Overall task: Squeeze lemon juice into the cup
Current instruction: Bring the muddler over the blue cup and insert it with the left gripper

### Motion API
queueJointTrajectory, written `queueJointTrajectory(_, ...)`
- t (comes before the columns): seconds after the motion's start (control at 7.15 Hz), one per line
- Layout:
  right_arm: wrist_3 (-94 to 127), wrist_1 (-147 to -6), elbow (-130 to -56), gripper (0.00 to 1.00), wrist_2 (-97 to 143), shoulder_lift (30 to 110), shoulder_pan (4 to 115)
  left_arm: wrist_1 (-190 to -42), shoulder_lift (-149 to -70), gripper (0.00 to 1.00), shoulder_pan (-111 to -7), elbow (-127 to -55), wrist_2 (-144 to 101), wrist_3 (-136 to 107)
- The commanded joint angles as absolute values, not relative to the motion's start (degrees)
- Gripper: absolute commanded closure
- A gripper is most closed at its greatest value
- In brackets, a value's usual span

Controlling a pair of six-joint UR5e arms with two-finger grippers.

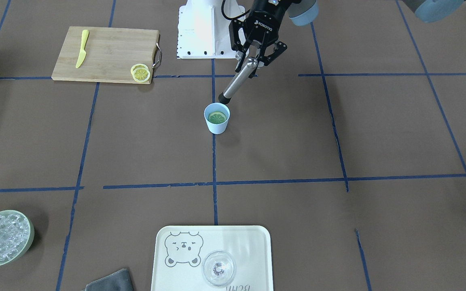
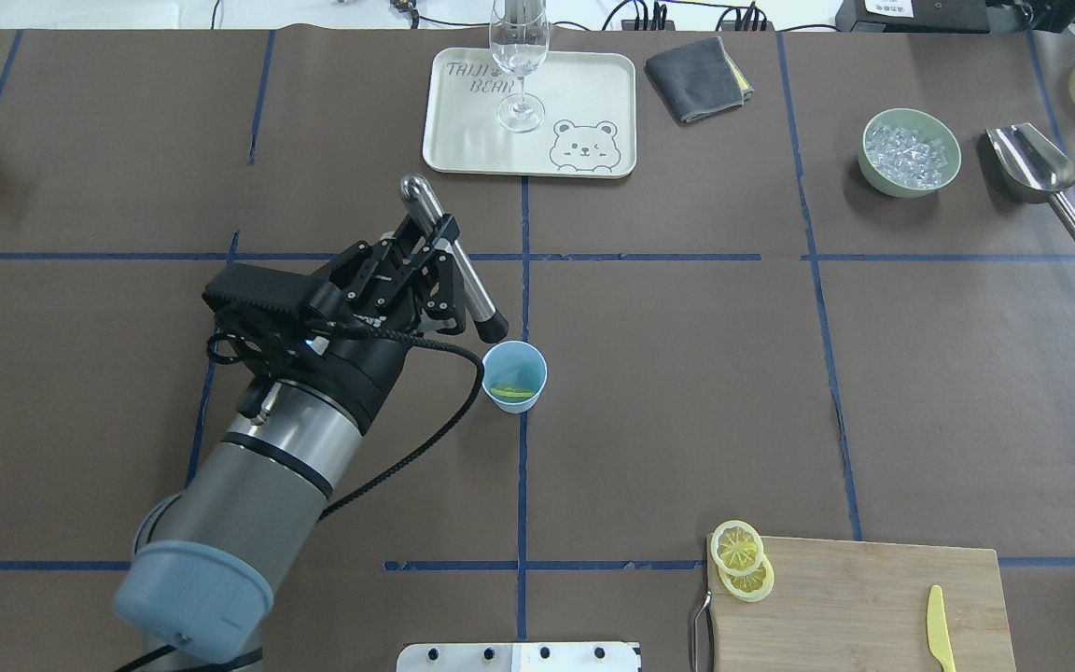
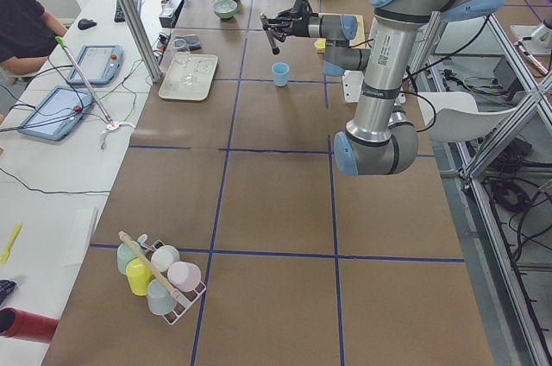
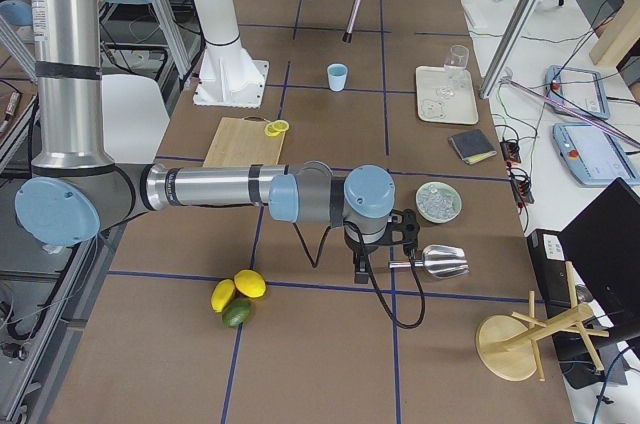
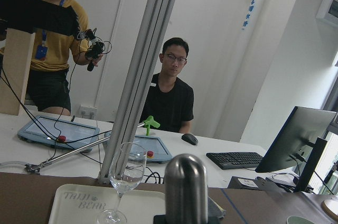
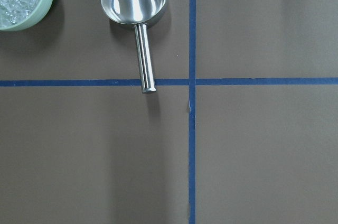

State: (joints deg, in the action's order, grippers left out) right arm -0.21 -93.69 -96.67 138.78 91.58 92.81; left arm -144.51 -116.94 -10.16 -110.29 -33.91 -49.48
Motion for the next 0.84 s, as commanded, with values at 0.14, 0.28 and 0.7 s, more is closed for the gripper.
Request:
queueJointTrajectory(0.14,-0.26,-93.6,-96.94,0.0,138.78,91.41,92.81,-144.32,-118.39,1.0,-6.06,-107.67,-30.23,-45.91)
queueJointTrajectory(0.28,-0.26,-93.6,-96.94,0.0,138.78,91.41,92.81,-144.58,-120.22,1.0,-5.98,-107.67,-30.23,-37.87)
queueJointTrajectory(0.7,-0.44,-93.6,-96.86,0.0,138.69,91.41,92.81,-144.67,-121.02,1.0,-5.98,-105.3,-30.23,-36.56)
